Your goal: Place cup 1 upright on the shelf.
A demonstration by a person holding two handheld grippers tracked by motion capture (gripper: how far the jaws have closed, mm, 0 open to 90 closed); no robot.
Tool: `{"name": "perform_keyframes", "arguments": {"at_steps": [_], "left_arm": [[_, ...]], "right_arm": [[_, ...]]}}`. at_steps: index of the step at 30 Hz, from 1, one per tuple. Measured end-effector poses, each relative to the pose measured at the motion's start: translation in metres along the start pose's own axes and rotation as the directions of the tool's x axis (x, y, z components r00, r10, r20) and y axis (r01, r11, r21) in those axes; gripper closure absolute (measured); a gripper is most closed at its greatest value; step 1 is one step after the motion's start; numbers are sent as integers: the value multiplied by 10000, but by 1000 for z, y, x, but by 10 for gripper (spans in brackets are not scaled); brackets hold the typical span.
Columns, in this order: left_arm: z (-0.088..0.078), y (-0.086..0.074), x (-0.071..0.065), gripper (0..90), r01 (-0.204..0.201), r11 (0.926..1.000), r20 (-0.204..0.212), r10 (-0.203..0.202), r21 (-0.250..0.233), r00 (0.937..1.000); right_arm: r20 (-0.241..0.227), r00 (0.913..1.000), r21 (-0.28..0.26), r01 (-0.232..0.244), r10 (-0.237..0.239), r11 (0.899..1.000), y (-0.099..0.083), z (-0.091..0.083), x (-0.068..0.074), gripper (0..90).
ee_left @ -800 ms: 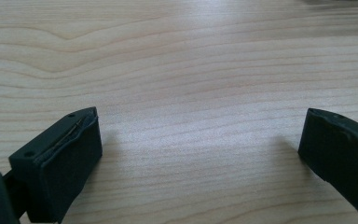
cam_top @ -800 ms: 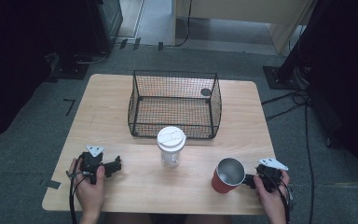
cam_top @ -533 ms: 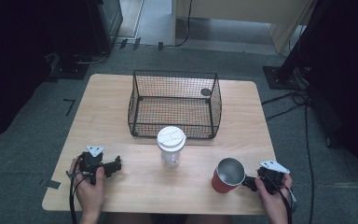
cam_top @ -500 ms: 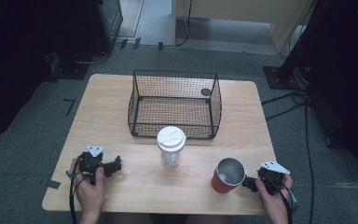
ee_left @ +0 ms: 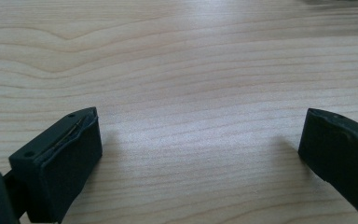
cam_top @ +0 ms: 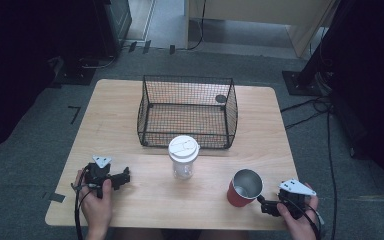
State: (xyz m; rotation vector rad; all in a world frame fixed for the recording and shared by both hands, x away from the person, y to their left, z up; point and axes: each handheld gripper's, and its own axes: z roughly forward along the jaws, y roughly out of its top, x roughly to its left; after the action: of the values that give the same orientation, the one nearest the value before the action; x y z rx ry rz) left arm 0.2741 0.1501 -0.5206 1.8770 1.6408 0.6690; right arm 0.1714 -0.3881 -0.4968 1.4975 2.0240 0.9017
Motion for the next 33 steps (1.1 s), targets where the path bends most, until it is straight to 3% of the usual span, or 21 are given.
{"name": "perform_keyframes", "arguments": {"at_steps": [5, 12, 19, 23, 33], "left_arm": [[0, 0, 0, 1, -2, 10000, 2, 2, 3, 10000], [0, 0, 0, 1, -3, 10000, -1, 3, 7, 10000], [0, 0, 0, 1, -2, 10000, 2, 2, 4, 10000], [0, 0, 0, 1, 1, 10000, 0, -1, 1, 10000], [0, 0, 0, 1, 0, 10000, -3, 0, 4, 10000]], "right_arm": [[-459, 9973, -60, 568, -570, 9984, 1, -9, 9, 0], [-985, 9904, -365, 935, -967, 9950, 0, -17, 17, 0], [-1720, 9747, -702, 1327, -1430, 9887, 4, -21, 26, 0], [-1997, 9680, -1021, 1336, -1519, 9858, 9, -23, 35, 0], [-2271, 9621, -1450, 1203, -1513, 9821, 16, -21, 50, 0]]}}
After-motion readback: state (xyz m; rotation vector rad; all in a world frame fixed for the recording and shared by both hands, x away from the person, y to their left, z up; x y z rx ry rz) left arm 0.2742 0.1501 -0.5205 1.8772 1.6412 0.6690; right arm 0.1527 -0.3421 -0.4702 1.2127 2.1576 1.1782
